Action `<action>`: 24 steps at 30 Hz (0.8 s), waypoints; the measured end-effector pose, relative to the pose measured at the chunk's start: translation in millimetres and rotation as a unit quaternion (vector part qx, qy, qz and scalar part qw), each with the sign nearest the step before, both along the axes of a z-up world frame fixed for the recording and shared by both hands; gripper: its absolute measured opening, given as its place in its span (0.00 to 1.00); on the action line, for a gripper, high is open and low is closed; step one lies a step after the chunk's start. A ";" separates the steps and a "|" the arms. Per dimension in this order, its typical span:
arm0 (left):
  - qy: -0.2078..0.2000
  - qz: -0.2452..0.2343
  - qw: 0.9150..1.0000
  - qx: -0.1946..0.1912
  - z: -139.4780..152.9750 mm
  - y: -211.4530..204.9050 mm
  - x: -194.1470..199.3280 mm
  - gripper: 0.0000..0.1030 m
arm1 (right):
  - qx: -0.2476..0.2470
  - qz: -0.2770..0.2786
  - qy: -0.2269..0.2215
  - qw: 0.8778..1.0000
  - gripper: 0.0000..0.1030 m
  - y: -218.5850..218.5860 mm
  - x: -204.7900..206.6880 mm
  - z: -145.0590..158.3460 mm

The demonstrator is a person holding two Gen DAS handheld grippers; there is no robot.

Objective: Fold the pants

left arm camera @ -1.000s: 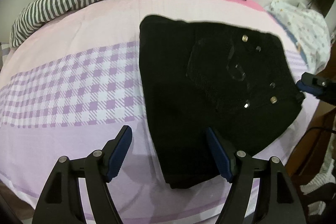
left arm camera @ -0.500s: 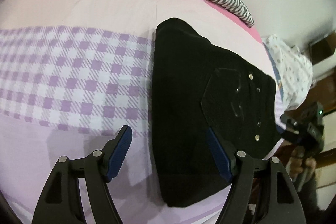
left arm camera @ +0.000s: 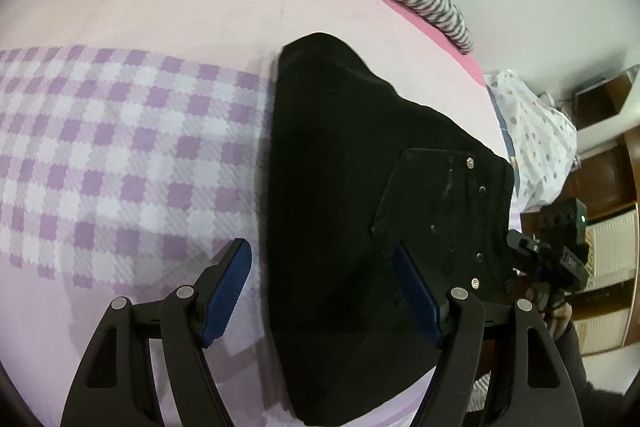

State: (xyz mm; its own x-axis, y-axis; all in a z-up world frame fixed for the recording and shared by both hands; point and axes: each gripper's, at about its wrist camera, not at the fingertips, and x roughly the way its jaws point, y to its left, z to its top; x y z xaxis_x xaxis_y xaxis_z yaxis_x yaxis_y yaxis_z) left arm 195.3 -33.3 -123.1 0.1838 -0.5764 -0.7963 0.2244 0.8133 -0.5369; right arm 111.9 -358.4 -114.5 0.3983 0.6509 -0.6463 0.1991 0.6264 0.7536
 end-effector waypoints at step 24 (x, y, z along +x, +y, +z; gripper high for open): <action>-0.041 -0.018 0.998 0.037 0.7 -22.8 -1.8 0.37 | -0.011 -0.017 0.005 1.000 0.33 22.0 18.0 -0.8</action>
